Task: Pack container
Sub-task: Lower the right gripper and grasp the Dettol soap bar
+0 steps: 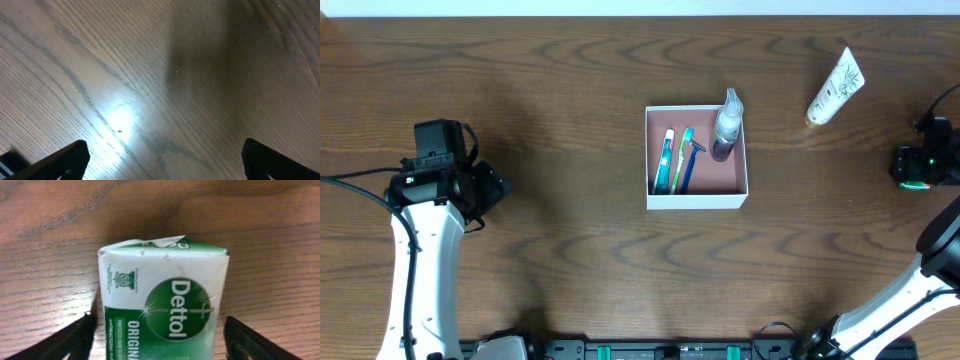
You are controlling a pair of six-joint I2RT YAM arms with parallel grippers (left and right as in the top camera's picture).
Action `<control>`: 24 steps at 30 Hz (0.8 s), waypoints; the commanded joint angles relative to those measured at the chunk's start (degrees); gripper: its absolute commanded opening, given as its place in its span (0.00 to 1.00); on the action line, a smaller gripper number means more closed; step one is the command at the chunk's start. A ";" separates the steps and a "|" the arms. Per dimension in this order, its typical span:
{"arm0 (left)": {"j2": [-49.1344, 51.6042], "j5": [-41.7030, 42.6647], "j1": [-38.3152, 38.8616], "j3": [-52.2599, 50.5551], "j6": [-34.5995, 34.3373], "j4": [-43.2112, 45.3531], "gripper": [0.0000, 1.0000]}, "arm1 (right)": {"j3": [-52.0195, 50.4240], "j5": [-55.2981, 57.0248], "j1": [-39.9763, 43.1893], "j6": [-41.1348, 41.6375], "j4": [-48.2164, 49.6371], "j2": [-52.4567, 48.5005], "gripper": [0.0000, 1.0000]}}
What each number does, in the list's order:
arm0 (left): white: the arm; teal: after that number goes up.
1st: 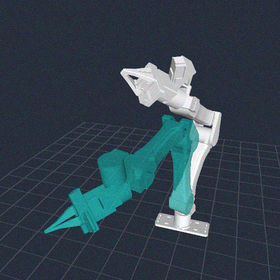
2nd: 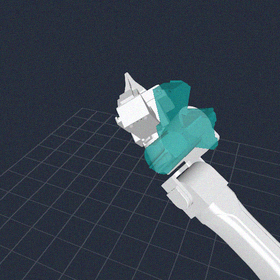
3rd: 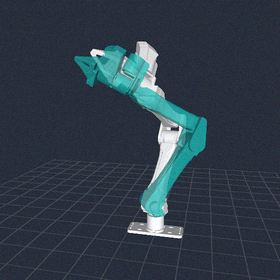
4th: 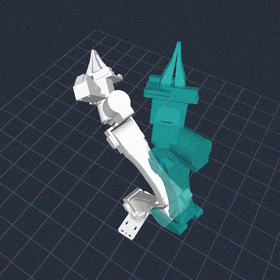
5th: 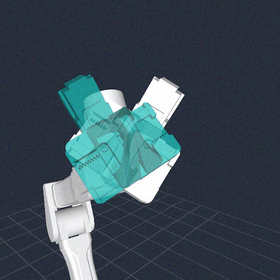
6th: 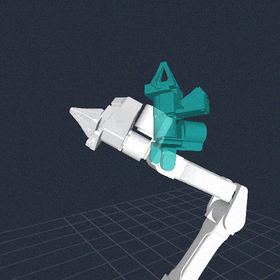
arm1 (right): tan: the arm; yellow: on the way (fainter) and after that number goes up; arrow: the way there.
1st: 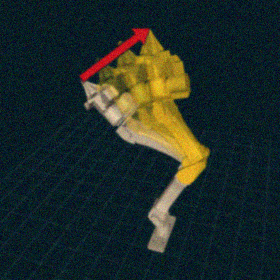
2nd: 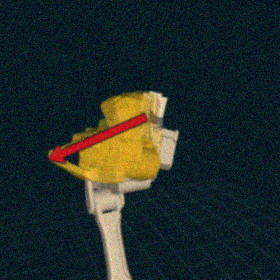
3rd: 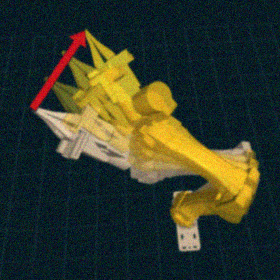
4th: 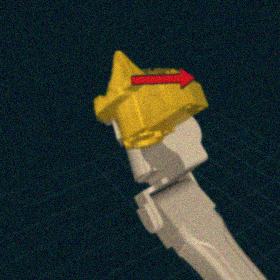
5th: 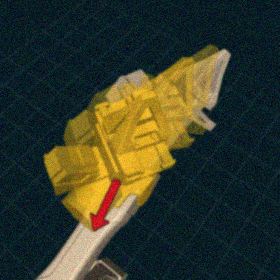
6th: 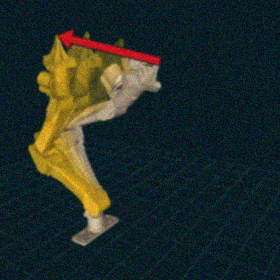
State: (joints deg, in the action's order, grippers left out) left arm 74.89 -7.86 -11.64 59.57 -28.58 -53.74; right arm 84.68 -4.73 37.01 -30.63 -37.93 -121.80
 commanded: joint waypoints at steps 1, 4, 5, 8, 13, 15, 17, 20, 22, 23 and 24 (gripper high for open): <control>0.17 -0.26 -0.35 -0.02 -0.68 -0.20 0.98 | -0.17 0.52 -0.55 -0.31 0.35 -0.92 0.73; 0.17 -0.26 -0.35 0.00 -0.68 -0.20 0.98 | -0.17 -0.26 -0.55 -0.28 0.66 -0.92 0.63; 0.17 -0.26 -0.35 -0.02 -0.68 -0.22 0.98 | -0.17 -0.39 -0.55 -0.24 0.74 -0.92 0.60; 0.17 -0.26 -0.35 0.00 -0.68 -0.22 0.98 | -0.17 -1.33 -0.55 0.00 0.90 -0.92 0.52; 0.17 -0.26 -0.35 0.00 -0.68 -0.22 0.98 | -0.15 -1.73 -0.57 0.72 1.22 -0.90 0.38; 0.17 -0.26 -0.35 0.00 -0.68 -0.20 0.98 | -0.02 -1.75 -0.55 1.95 1.49 -0.90 0.33; 0.17 -0.26 -0.35 0.00 -0.68 -0.20 0.98 | 0.46 -1.77 -0.55 4.13 1.62 -0.83 0.32; 0.17 -0.26 -0.35 0.00 -0.68 -0.22 0.98 | 2.19 -1.79 -0.55 8.85 1.42 -0.57 0.30; 0.17 -0.26 -0.35 0.00 -0.68 -0.20 0.98 | 3.96 -2.54 -0.57 11.28 0.50 -0.35 0.28; 0.17 -0.26 -0.35 0.00 -0.68 -0.22 0.98 | 5.03 -3.63 -0.61 12.13 -0.24 -0.17 0.27; 0.17 -0.26 -0.35 0.00 -0.68 -0.20 0.98 | 6.36 -5.42 -0.61 12.87 -1.18 0.13 0.27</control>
State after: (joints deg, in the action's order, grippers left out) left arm 74.89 -7.86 -11.64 59.57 -28.58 -53.76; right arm 87.02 -6.44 37.04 -22.87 -38.61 -122.10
